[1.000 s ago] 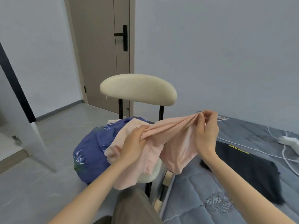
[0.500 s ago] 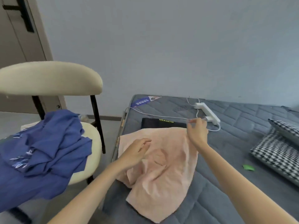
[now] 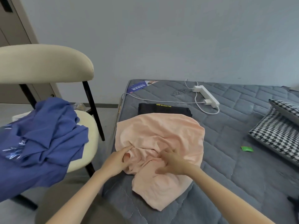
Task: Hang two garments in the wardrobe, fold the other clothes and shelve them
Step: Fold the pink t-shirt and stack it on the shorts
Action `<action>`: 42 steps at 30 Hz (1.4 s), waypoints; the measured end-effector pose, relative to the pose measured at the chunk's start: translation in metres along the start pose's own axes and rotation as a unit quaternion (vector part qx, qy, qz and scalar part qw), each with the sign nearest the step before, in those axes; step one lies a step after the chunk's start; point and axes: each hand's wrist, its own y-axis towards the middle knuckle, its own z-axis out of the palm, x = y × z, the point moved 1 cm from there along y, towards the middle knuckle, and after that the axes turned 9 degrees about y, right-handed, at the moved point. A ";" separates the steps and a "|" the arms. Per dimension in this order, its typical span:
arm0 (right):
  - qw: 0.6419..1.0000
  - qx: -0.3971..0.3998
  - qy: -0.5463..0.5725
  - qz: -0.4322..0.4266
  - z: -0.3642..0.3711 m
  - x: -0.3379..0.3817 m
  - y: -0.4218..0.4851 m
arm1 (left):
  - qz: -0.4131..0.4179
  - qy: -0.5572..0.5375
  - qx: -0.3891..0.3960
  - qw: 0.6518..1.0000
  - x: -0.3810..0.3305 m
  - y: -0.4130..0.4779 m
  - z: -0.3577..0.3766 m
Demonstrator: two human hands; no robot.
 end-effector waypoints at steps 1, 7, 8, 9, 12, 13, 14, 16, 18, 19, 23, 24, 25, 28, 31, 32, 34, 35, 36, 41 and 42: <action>1.000 -0.017 0.005 -0.008 -0.001 -0.001 0.000 | -0.004 -0.005 -0.034 0.999 -0.001 -0.001 0.000; 0.988 -0.123 0.088 -0.020 -0.032 -0.014 -0.005 | -0.016 -0.079 -0.151 0.985 -0.005 -0.002 -0.028; 0.980 -0.167 0.107 -0.001 -0.040 -0.018 -0.007 | -0.010 -0.101 -0.155 0.983 -0.007 -0.001 -0.035; 0.972 -0.208 0.109 0.019 -0.048 -0.022 -0.009 | 0.006 -0.115 -0.154 0.981 -0.011 0.000 -0.040; 0.953 -0.290 0.068 0.047 -0.055 -0.022 -0.014 | 0.041 -0.099 -0.163 0.981 -0.028 0.001 -0.046; 0.947 -0.314 0.051 0.040 -0.053 -0.017 -0.016 | 0.038 -0.093 -0.183 0.978 -0.033 0.002 -0.047; 0.940 -0.339 0.036 0.026 -0.050 -0.010 -0.019 | 0.028 -0.089 -0.205 0.974 -0.037 0.002 -0.047; 0.929 -0.369 0.027 -0.028 -0.040 0.007 -0.026 | 0.011 -0.085 -0.241 0.967 -0.041 0.003 -0.047; 0.944 -0.309 0.040 -0.109 -0.023 0.024 -0.033 | -0.007 -0.086 -0.265 0.960 -0.039 0.002 -0.046; 0.960 -0.245 0.026 -0.132 -0.011 0.031 -0.036 | -0.026 -0.093 -0.276 0.956 -0.036 0.001 -0.047; 0.987 -0.019 -0.150 -0.047 0.033 0.036 -0.037 | -0.089 -0.170 -0.319 0.928 -0.014 -0.007 -0.051; 0.981 -0.006 -0.190 -0.036 0.040 0.035 -0.036 | -0.098 -0.192 -0.320 0.923 -0.009 -0.009 -0.052; 0.974 -0.015 -0.221 -0.042 0.043 0.035 -0.034 | -0.103 -0.220 -0.315 0.918 -0.004 -0.010 -0.053; 0.972 -0.061 -0.219 -0.061 0.032 0.035 -0.029 | -0.098 -0.240 -0.296 0.919 0.003 -0.013 -0.053; 0.995 -0.036 -0.094 -0.008 -0.006 0.033 -0.028 | -0.084 -0.288 -0.245 0.922 0.002 -0.010 -0.050; 0.998 -0.027 -0.049 0.005 -0.020 0.034 -0.029 | -0.065 -0.323 -0.213 0.920 -0.002 -0.009 -0.049; 0.999 -0.034 0.020 0.000 -0.047 0.039 -0.033 | -0.013 -0.310 -0.170 0.935 -0.013 -0.007 -0.047; 0.998 -0.050 0.042 -0.010 -0.059 0.045 -0.036 | 0.006 -0.252 -0.157 0.955 -0.019 -0.006 -0.046; 0.995 -0.076 0.064 -0.024 -0.071 0.052 -0.039 | 0.022 -0.178 -0.143 0.973 -0.025 -0.004 -0.044; 0.925 -0.207 0.303 -0.100 -0.120 0.108 -0.049 | 0.069 -0.073 -0.034 0.994 -0.055 -0.014 -0.041; 0.906 -0.211 0.349 -0.116 -0.129 0.123 -0.051 | 0.070 -0.067 -0.082 0.992 -0.063 -0.016 -0.046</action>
